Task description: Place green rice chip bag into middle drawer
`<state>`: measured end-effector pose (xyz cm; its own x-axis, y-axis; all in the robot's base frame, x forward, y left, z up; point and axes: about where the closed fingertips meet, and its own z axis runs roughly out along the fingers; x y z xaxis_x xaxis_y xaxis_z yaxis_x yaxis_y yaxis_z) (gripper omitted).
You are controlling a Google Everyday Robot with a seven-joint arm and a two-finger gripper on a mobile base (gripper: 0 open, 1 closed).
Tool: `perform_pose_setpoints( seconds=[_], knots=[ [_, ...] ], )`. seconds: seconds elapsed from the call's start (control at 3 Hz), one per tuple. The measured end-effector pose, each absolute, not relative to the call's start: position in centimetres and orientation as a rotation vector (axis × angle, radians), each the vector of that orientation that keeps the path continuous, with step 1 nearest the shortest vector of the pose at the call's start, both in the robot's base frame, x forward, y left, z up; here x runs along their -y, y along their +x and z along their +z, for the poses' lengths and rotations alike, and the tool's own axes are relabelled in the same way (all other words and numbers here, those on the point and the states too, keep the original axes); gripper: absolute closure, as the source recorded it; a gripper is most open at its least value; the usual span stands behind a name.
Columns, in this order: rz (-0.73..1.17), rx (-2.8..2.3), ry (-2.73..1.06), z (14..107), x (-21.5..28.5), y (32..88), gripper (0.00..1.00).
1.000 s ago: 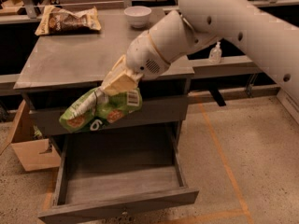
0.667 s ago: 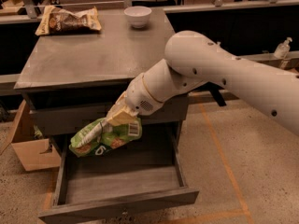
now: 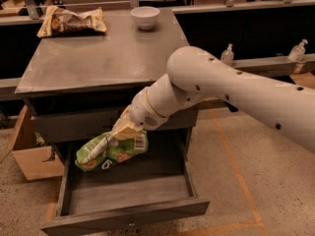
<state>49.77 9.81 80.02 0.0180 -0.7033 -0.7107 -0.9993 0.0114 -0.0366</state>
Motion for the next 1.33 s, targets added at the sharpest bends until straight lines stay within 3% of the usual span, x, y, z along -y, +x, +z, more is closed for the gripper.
perform_pose_setpoints(
  seconds=[1.0, 1.33],
  knots=[
    [0.531, -1.755, -1.713, 68.3, -10.5, 51.2, 1.00],
    [0.513, -1.753, -1.686, 64.4, -10.5, 51.8, 0.87]
  ],
)
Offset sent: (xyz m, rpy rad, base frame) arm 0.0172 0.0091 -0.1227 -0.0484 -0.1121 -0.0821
